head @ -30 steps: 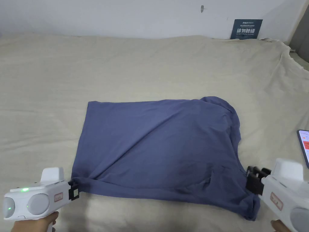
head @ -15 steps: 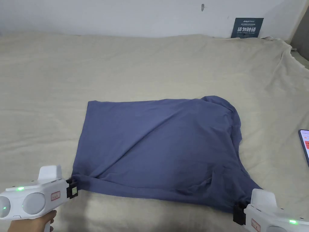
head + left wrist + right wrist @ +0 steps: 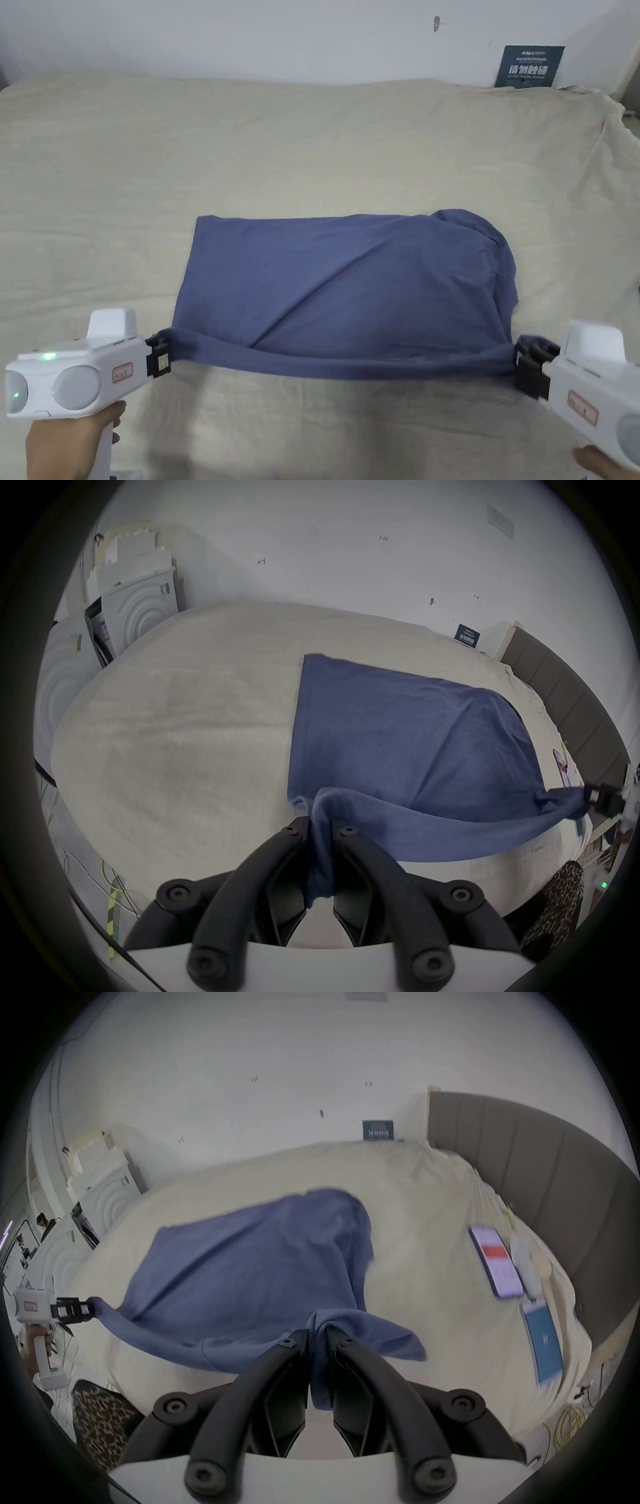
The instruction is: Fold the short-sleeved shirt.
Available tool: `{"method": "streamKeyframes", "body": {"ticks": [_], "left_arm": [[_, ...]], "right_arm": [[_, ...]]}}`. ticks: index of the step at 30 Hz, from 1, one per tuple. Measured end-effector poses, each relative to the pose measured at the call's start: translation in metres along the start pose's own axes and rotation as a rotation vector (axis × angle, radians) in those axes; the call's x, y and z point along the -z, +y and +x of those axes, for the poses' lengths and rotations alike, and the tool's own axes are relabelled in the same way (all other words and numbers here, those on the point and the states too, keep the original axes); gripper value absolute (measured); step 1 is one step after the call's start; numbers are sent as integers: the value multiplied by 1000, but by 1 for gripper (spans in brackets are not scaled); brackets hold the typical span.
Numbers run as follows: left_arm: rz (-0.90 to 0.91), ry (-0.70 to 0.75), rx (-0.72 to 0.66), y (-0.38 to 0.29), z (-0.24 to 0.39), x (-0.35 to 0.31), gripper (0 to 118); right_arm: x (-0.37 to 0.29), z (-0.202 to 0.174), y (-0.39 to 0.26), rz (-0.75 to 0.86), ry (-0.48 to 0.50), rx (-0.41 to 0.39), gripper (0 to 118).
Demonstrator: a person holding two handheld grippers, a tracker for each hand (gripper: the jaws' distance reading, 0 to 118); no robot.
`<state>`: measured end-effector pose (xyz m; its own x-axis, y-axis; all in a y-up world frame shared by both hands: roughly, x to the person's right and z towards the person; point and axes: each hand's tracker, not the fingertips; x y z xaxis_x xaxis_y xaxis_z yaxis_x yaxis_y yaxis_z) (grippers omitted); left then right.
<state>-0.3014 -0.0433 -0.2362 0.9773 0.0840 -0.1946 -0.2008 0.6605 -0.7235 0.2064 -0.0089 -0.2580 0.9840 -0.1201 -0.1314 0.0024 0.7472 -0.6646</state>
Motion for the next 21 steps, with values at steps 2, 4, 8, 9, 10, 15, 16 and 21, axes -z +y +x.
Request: {"method": "streamKeyframes", "body": {"ticks": [2, 4, 8, 9, 10, 15, 16, 21], "left_arm": [[12, 4, 13, 14, 2, 5, 10], [18, 6, 20, 30, 5, 14, 10], [6, 24, 48, 57, 9, 45, 10], [-8, 29, 53, 63, 10, 56, 10], [-16, 31, 54, 66, 10, 64, 10], [-97, 40, 51, 79, 10, 116, 10], [-111, 45, 52, 80, 9, 127, 10], [-170, 63, 49, 78, 11, 164, 10]], "right_arm": [[13, 0, 21, 10, -1, -21, 9], [27, -1, 41, 18, 1, -33, 9], [74, 9, 66, -5, 7, -16, 9], [86, 7, 68, -18, 0, -9, 9], [96, 8, 70, -32, -1, -3, 9], [152, 12, 70, -121, -33, 33, 9], [162, 13, 69, -137, -38, 42, 9], [202, 16, 62, -199, -65, 64, 9]]}}
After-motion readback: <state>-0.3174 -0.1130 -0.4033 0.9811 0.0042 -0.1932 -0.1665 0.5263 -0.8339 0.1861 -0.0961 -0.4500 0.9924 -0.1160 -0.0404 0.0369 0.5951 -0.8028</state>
